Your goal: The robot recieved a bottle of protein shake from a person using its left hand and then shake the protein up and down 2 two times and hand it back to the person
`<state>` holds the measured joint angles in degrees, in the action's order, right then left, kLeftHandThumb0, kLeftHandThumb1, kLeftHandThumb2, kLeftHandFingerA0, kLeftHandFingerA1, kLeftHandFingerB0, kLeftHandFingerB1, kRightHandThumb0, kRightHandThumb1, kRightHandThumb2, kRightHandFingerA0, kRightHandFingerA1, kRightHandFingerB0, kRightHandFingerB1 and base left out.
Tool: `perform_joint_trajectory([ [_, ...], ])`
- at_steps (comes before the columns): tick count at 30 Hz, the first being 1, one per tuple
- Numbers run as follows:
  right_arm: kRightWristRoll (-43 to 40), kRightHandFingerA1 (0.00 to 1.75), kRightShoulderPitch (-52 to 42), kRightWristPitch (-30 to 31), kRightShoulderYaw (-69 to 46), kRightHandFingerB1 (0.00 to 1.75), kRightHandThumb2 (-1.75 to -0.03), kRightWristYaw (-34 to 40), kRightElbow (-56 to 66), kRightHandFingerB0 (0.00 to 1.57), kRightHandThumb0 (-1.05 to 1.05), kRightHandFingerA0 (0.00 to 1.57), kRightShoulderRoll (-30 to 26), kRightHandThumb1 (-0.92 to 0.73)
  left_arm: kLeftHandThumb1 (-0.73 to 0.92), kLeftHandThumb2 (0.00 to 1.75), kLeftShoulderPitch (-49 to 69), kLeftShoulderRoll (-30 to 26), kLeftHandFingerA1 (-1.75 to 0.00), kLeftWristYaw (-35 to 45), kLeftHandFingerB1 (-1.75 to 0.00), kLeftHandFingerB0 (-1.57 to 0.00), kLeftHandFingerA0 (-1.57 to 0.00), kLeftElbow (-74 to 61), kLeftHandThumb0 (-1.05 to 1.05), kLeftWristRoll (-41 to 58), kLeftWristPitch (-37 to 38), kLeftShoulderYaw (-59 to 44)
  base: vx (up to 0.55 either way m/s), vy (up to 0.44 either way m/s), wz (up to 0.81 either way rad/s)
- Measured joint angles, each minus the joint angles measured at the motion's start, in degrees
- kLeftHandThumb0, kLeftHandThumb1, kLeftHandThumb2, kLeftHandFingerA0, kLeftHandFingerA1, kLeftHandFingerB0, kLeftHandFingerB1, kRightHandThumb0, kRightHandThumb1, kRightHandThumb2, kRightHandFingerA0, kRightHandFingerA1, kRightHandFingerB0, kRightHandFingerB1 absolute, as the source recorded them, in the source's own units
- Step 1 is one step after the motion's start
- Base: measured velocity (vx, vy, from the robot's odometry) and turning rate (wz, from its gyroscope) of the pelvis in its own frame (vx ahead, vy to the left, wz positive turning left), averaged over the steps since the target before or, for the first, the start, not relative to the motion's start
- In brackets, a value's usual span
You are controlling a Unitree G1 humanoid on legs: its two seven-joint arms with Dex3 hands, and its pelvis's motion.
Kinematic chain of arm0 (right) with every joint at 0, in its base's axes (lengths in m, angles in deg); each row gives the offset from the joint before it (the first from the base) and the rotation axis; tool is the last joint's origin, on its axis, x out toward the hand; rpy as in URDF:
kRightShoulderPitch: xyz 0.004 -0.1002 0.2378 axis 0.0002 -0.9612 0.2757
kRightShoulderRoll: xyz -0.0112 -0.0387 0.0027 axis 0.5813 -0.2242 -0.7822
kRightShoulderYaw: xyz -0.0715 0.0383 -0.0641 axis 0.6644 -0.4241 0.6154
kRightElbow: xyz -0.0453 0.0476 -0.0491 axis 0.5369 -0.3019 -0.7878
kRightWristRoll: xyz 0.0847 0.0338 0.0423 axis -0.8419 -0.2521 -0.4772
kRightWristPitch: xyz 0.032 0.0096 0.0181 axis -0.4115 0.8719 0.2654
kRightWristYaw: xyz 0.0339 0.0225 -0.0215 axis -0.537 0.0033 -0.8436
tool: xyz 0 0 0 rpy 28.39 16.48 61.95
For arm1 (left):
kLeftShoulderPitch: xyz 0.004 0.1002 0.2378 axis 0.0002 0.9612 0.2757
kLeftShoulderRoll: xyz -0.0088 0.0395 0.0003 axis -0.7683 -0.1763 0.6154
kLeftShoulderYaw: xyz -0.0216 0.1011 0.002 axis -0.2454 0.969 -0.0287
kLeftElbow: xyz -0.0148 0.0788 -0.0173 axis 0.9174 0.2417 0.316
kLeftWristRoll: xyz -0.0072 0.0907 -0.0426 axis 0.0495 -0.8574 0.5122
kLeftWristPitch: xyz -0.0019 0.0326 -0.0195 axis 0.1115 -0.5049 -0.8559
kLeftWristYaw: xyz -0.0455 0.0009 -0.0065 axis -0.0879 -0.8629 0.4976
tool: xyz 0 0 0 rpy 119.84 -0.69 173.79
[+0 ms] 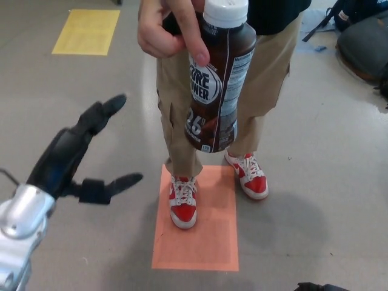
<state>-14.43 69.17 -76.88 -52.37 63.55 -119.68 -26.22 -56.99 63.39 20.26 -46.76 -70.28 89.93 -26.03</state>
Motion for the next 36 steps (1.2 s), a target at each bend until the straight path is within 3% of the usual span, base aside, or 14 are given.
perform_joint_trajectory([
  [1, 0.0, 0.79, 0.0, -0.01, 0.0, 0.48, -0.75, 0.0, 0.0, 0.77, -0.43, 0.94, 0.0, -0.74, 0.4, 0.83, -0.54, 0.01, -0.21, 0.36, -0.11, 0.0, 0.0, -0.59, -0.69, 0.44, -0.81, 0.01, 0.0, 0.0, 0.0],
  [11, -0.02, 0.77, 0.55, -0.35, 0.03, 0.49, -0.72, 0.27, -0.01, 0.77, -0.41, 0.92, 0.08, -0.7, 0.43, 0.86, -6.34, 0.03, -0.19, 3.83, -0.1, 0.0, 0.0, -6.29, -0.73, 4.51, -10.14, 0.34, 0.0, 0.0, 0.0],
  [24, 0.0, 0.79, 1.17, -0.76, 0.06, 0.57, -0.88, 0.55, -0.02, 0.77, -0.42, 0.94, 0.35, -0.67, 0.41, 0.85, -11.76, 0.74, -0.13, 6.99, -0.08, 0.0, 0.0, -11.95, -0.73, 9.04, -21.76, 1.51, 0.0, 0.0, 0.0],
  [25, 0.0, 0.77, 1.22, -0.79, 0.06, 0.57, -0.87, 0.57, -0.02, 0.77, -0.42, 0.93, 0.36, -0.68, 0.51, 0.62, -12.08, 0.88, -0.18, 7.13, -0.07, 0.0, 0.0, -12.19, -0.83, 9.32, -22.46, 1.59, 0.0, 0.0, 0.0],
  [26, 0.0, 0.77, 1.29, -0.83, 0.07, 0.57, -0.87, 0.62, -0.03, 0.77, -0.42, 0.93, 0.36, -0.68, 0.51, 0.62, -12.52, 1.16, -0.18, 7.3, -0.07, 0.0, 0.0, -12.53, -0.83, 9.69, -23.47, 1.76, 0.0, 0.0, 0.0],
  [27, 0.0, 0.77, 1.35, -0.85, 0.08, 0.57, -0.87, 0.66, -0.03, 0.75, -0.43, 0.91, 0.36, -0.7, 0.41, 0.73, -12.83, 1.45, -0.12, 7.47, -0.02, 0.0, 0.0, -12.77, -0.81, 9.92, -24.29, 1.89, 0.0, 0.0, 0.0],
  [33, 0.0, 0.82, 1.64, -1.01, 0.09, 0.56, -0.87, 0.8, -0.08, 0.77, -0.41, 0.97, 0.38, -0.68, 0.43, 0.73, -14.52, 2.83, -0.1, 8.39, -0.01, 0.0, 0.0, -14.23, -0.81, 11.81, -29.23, 3.02, 0.0, 0.0, 0.0],
  [34, 0.0, 0.81, 1.68, -1.05, 0.09, 0.56, -0.85, 0.86, -0.1, 0.77, -0.41, 0.96, 0.38, -0.69, 0.47, 0.85, -14.95, 3.08, -0.04, 8.68, 0.0, 0.0, 0.0, -14.53, -0.81, 12.15, -30.45, 3.3, 0.0, 0.0, 0.0],
  [36, 0.01, 0.82, 1.7, -1.1, 0.09, 0.56, -0.85, 0.95, -0.13, 0.78, -0.41, 0.97, 0.38, -0.68, 0.47, 0.85, -15.65, 3.51, -0.03, 8.94, 0.0, 0.0, 0.0, -14.92, -0.81, 12.63, -32.2, 3.76, 0.0, 0.0, 0.0],
])
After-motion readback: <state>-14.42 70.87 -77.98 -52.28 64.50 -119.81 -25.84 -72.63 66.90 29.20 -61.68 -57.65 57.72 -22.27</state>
